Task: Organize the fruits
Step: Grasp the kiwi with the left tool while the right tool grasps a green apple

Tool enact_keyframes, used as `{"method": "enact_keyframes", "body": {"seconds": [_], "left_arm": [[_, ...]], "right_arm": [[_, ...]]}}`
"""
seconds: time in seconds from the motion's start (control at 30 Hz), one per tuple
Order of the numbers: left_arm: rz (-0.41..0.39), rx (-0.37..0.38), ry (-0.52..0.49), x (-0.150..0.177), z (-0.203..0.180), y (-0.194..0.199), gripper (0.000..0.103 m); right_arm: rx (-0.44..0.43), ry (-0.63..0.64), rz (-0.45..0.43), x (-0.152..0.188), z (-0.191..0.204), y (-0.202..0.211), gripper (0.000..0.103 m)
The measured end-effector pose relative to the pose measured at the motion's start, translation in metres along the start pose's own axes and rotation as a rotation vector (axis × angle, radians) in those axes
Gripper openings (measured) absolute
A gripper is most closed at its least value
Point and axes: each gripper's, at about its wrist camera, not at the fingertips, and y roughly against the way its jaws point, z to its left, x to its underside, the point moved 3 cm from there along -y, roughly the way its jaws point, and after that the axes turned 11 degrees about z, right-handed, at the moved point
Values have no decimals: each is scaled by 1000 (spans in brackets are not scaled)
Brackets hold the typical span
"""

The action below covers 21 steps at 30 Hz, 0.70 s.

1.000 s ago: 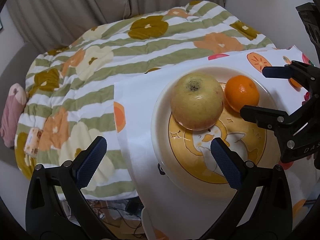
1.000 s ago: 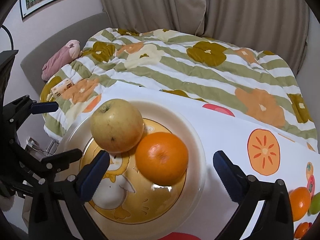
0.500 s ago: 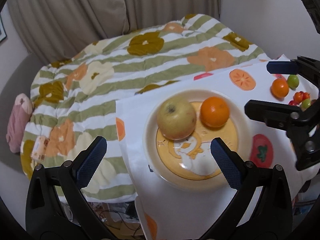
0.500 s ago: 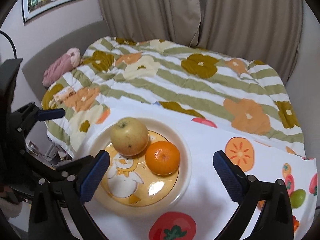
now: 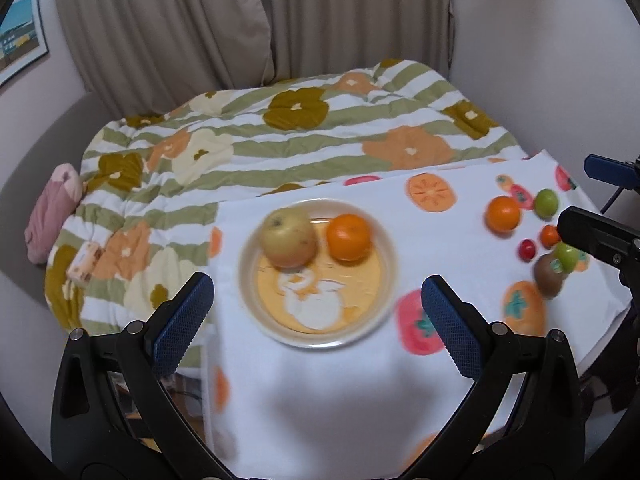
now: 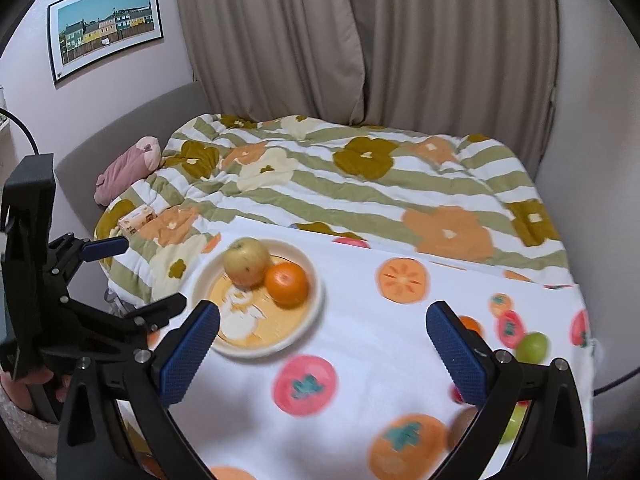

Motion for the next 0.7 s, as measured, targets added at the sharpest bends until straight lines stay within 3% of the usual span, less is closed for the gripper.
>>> {"method": "enact_keyframes", "body": {"seconds": [0.3, 0.7], "left_arm": [[-6, 57, -45, 14, -88, 6, 103], [33, 154, -155, 32, -195, -37, 103]], "right_arm": [[68, -42, -16, 53, -79, 35, 103], [61, -69, 71, 115, -173, 10, 103]]}}
